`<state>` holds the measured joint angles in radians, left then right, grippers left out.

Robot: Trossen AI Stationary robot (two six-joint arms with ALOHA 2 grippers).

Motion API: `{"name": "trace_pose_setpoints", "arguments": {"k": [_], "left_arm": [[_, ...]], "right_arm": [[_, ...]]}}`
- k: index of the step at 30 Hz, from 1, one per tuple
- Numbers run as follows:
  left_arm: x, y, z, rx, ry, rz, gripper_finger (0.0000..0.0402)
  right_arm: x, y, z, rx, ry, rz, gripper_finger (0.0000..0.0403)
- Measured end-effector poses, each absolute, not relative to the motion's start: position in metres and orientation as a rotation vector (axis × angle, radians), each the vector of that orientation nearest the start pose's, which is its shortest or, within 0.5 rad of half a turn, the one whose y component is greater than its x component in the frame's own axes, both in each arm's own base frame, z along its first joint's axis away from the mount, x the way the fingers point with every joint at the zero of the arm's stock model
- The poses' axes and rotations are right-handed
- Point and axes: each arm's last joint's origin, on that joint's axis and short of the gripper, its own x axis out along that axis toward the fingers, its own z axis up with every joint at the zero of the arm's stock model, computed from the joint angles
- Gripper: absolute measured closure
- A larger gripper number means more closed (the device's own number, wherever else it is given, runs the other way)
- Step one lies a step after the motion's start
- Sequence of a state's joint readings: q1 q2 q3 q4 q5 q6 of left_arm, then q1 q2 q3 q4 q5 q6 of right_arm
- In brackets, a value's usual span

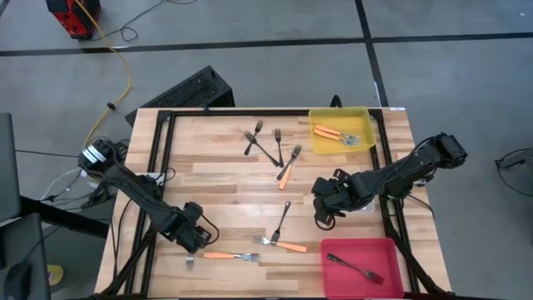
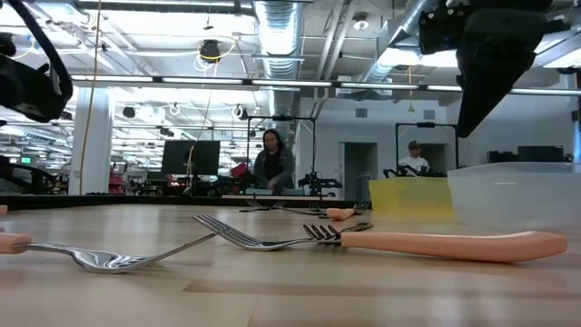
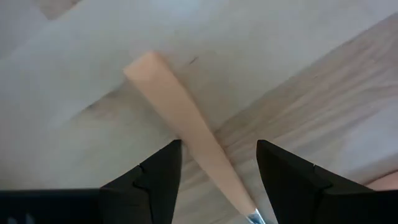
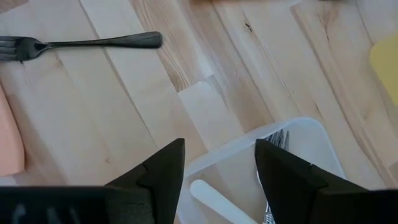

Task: Sort silverware by color (type)
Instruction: Put the orange fork into the yellow bin

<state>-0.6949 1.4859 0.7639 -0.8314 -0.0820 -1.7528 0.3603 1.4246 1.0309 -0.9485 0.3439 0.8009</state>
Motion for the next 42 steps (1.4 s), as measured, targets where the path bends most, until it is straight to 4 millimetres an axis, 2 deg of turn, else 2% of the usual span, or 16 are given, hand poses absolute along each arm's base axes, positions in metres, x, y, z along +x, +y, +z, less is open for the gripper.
{"name": "trace_pose_setpoints", "arguments": {"k": [6, 12, 16, 21, 25, 29, 33, 42], "left_arm": [[0.172, -0.143, 0.143, -0.822, 1.413, 0.894, 0.0218], [0.175, -0.146, 0.137, -0.805, 1.448, 0.870, 0.0238], [0.177, -0.145, 0.136, -0.814, 1.449, 0.861, 0.0280], [0.177, -0.145, 0.136, -0.770, 1.464, 0.810, 0.0370], [0.178, -0.145, 0.136, -0.730, 1.430, 0.799, 0.0373], [0.179, -0.143, 0.140, -0.691, 1.370, 0.760, 0.0373], [0.182, -0.137, 0.148, -0.613, 1.173, 0.746, 0.0373], [0.181, -0.122, 0.197, -0.506, 0.734, 0.634, 0.0373]], "right_arm": [[0.240, 0.080, 0.234, 0.231, 1.157, -0.475, 0.0184], [0.240, 0.080, 0.234, 0.219, 1.159, -0.467, 0.0184], [0.240, 0.080, 0.234, 0.220, 1.159, -0.466, 0.0184], [0.240, 0.080, 0.234, 0.217, 1.160, -0.464, 0.0184], [0.240, 0.080, 0.234, 0.212, 1.160, -0.462, 0.0184], [0.240, 0.078, 0.234, 0.176, 1.134, -0.486, 0.0184], [0.243, 0.077, 0.236, 0.128, 1.064, -0.526, 0.0184], [0.265, 0.081, 0.247, 0.026, 0.808, -0.485, 0.0184]]}}
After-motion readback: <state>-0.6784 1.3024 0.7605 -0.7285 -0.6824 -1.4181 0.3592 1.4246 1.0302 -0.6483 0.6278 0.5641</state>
